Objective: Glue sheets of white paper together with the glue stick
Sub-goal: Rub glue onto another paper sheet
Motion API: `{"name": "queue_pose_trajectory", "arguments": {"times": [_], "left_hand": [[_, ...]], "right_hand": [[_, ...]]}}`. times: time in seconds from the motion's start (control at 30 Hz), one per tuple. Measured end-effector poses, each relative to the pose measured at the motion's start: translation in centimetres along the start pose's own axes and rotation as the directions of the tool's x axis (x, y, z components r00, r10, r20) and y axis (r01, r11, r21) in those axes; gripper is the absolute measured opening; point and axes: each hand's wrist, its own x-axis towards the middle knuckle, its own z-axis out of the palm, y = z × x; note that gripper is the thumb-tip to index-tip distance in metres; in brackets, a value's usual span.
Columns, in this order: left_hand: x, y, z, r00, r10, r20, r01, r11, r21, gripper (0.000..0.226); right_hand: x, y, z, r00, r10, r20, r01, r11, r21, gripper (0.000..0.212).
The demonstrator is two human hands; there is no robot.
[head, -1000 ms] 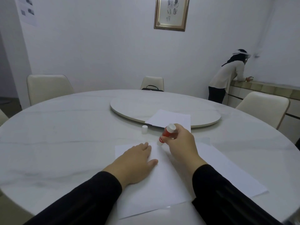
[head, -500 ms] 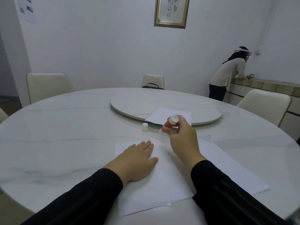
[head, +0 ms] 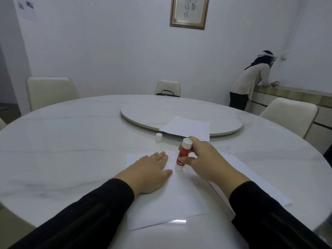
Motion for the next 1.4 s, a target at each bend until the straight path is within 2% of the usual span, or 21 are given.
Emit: {"name": "queue_pose_trajectory", "arguments": {"times": [0.43, 0.57, 0.63, 0.67, 0.73, 0.77, 0.83, 0.93, 1.0, 1.07, 1.1, 1.13, 1.2, 1.27, 1.33, 1.4], "left_hand": [[-0.2, -0.1, -0.2, 1.000, -0.006, 0.011, 0.006, 1.000, 0.005, 0.061], [-0.1, -0.1, -0.1, 1.000, -0.008, 0.009, 0.008, 1.000, -0.002, 0.061], [-0.1, -0.3, -0.1, 0.999, -0.041, -0.010, 0.041, 0.999, -0.003, 0.061], [-0.1, -0.5, -0.1, 0.996, -0.080, -0.031, 0.080, 0.997, 0.004, 0.061], [-0.1, -0.7, -0.2, 0.975, -0.193, -0.110, 0.200, 0.979, 0.050, 0.061], [0.0, -0.8, -0.2, 0.952, -0.249, -0.177, 0.267, 0.959, 0.090, 0.059], [0.1, -0.8, -0.3, 0.889, -0.300, -0.347, 0.364, 0.921, 0.136, 0.050], [0.1, -1.3, -0.6, 0.806, -0.258, -0.533, 0.359, 0.929, 0.093, 0.048], [0.1, -1.9, -0.7, 0.817, -0.176, -0.550, 0.227, 0.974, 0.025, 0.047], [-0.1, -2.5, -0.7, 0.899, -0.050, -0.435, -0.025, 0.986, -0.165, 0.034], [-0.5, -2.4, -0.7, 0.941, -0.006, -0.338, -0.096, 0.954, -0.285, 0.029], [-0.8, -2.3, -0.7, 0.968, 0.021, -0.249, -0.109, 0.932, -0.347, 0.029], [-1.0, -2.2, -0.7, 0.987, 0.010, -0.160, -0.053, 0.962, -0.267, 0.042], [-0.9, -1.8, -0.6, 0.983, -0.016, -0.181, -0.002, 0.995, -0.100, 0.061], [-0.8, -1.1, -0.5, 0.976, 0.010, -0.220, -0.008, 1.000, 0.013, 0.061], [-0.7, -0.7, -0.1, 0.971, 0.034, -0.235, -0.023, 0.998, 0.052, 0.055]], "right_hand": [[-7.0, -1.2, -3.5, 0.982, -0.027, 0.185, 0.023, 1.000, 0.020, 0.021], [-7.9, -0.6, -4.6, 0.959, -0.052, 0.278, 0.028, 0.995, 0.091, 0.023], [-8.1, -0.4, -5.1, 0.940, -0.085, 0.330, 0.016, 0.978, 0.206, 0.024], [-8.1, -0.1, -5.2, 0.942, -0.110, 0.318, -0.006, 0.939, 0.343, 0.022], [-8.0, 0.6, -4.9, 0.977, -0.083, 0.197, -0.073, 0.739, 0.670, 0.025], [-7.8, 0.9, -4.5, 0.993, -0.026, 0.117, -0.074, 0.634, 0.770, 0.026], [-7.1, 1.4, -3.2, 0.991, 0.127, -0.049, -0.030, 0.555, 0.831, 0.025], [-6.2, 1.5, -1.8, 0.948, 0.238, -0.213, 0.023, 0.613, 0.790, 0.013], [-5.9, 1.7, -1.6, 0.933, 0.254, -0.255, 0.034, 0.643, 0.765, 0.011], [-6.0, 2.0, -1.7, 0.930, 0.261, -0.260, 0.023, 0.662, 0.749, 0.010], [-6.1, 2.2, -1.7, 0.927, 0.266, -0.263, 0.018, 0.669, 0.743, 0.010], [-6.1, 2.4, -1.7, 0.924, 0.273, -0.267, 0.014, 0.674, 0.739, 0.011], [-6.0, 2.6, -1.7, 0.918, 0.288, -0.274, 0.002, 0.685, 0.728, 0.012], [-5.8, 2.5, -1.8, 0.914, 0.298, -0.276, -0.016, 0.705, 0.709, 0.010], [-5.6, 2.1, -1.7, 0.916, 0.294, -0.273, -0.036, 0.738, 0.674, 0.011], [-5.0, 1.5, -1.6, 0.922, 0.273, -0.274, -0.045, 0.780, 0.624, 0.011]]}}
